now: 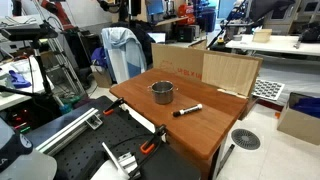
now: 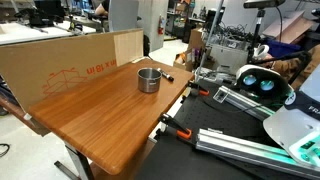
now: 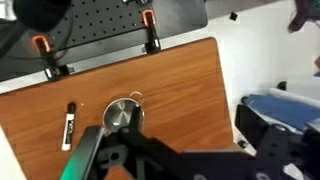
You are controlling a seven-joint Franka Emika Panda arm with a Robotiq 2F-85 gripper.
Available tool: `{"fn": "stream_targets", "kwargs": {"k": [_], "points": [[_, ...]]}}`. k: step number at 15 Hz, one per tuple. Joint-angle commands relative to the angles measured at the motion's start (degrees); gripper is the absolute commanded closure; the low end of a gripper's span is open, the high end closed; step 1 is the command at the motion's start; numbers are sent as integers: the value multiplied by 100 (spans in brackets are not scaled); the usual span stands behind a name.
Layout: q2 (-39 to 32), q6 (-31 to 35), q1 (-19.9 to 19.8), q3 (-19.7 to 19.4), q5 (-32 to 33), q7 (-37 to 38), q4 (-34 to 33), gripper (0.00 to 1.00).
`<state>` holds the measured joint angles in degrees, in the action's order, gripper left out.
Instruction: Put the marker in the pot
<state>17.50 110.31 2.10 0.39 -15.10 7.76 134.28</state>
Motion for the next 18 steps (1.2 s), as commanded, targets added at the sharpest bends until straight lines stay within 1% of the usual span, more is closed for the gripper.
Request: {"fn": "stream_targets", "kwargs": {"k": [1, 13, 14, 15, 18], "points": [[-1, -15, -52, 46, -11, -11, -13, 0], [-1, -15, -52, 46, -11, -11, -17, 0], [21, 111, -84, 67, 91, 45, 15, 0], [35, 209, -96, 55, 165, -67, 54, 0], [-3, 635, -217, 36, 362, 45, 187, 0]]}}
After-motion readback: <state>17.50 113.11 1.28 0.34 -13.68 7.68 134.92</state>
